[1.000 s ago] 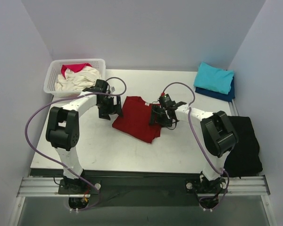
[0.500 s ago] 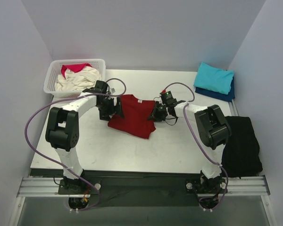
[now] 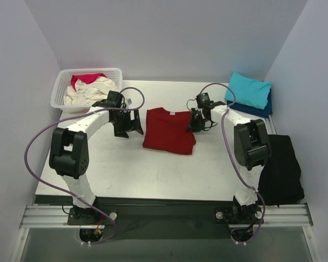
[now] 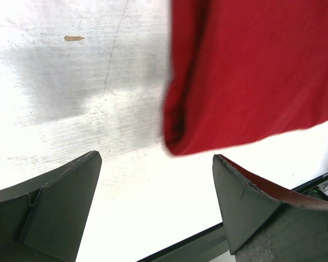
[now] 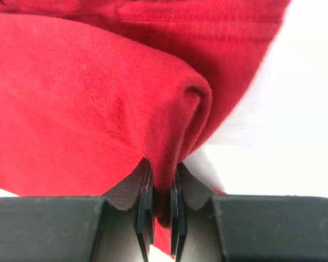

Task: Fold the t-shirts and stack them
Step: Put the neatly folded tshirt into the corner of the board with the right arm

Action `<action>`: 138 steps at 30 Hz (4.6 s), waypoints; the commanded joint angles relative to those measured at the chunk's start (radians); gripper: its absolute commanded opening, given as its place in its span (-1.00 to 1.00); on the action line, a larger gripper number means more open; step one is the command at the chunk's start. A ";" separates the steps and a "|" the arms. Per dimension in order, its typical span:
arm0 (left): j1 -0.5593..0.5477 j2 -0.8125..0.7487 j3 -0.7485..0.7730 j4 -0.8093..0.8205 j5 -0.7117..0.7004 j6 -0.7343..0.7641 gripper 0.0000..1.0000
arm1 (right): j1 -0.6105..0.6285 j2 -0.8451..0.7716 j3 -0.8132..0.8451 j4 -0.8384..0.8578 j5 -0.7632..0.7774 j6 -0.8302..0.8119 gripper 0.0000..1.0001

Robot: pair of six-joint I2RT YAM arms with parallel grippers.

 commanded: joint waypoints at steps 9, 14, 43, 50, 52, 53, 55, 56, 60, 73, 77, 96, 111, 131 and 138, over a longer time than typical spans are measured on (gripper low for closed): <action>0.005 -0.059 0.022 0.004 0.037 0.007 0.89 | -0.131 0.047 0.357 -0.401 0.238 -0.307 -1.00; 0.003 -0.053 0.032 0.003 0.052 0.005 0.89 | -0.152 0.204 0.632 -0.501 0.268 -0.437 -1.00; -0.075 -0.191 -0.066 0.093 0.080 -0.059 0.89 | -0.275 0.463 1.005 -0.031 0.568 -0.486 -1.00; -0.092 -0.187 -0.081 0.113 0.075 -0.082 0.90 | -0.286 0.426 0.980 0.091 0.592 -0.514 -1.00; -0.098 -0.175 -0.074 0.112 0.074 -0.085 0.90 | -0.286 0.411 0.980 0.120 0.620 -0.532 -1.00; -0.101 -0.173 -0.069 0.113 0.072 -0.087 0.89 | -0.286 0.406 0.985 0.130 0.630 -0.541 -1.00; -0.108 -0.162 -0.066 0.112 0.069 -0.085 0.89 | -0.290 0.400 0.998 0.151 0.655 -0.552 -1.00; -0.112 -0.161 -0.063 0.112 0.066 -0.085 0.89 | -0.293 0.395 1.006 0.153 0.672 -0.552 -1.00; -0.115 -0.150 -0.060 0.112 0.061 -0.085 0.89 | -0.313 0.369 1.002 0.174 0.724 -0.552 -1.00; -0.132 -0.110 -0.046 0.124 0.061 -0.089 0.89 | -0.342 0.274 0.847 0.280 0.890 -0.627 -1.00; -0.136 -0.102 -0.046 0.113 0.058 -0.084 0.89 | -0.411 0.266 0.784 0.279 0.899 -0.569 -1.00; -0.155 -0.061 -0.023 0.115 0.054 -0.096 0.90 | -0.537 0.257 0.724 0.314 1.061 -0.526 -1.00; -0.167 -0.046 -0.003 0.101 0.040 -0.105 0.90 | -0.565 0.354 0.831 0.332 1.068 -0.535 -0.74; -0.174 -0.043 -0.020 0.124 0.040 -0.101 0.91 | -0.430 0.227 0.759 0.108 0.718 -0.434 0.36; -0.174 -0.070 -0.051 0.150 0.038 -0.099 0.91 | -0.413 0.302 0.850 -0.068 0.606 -0.259 0.29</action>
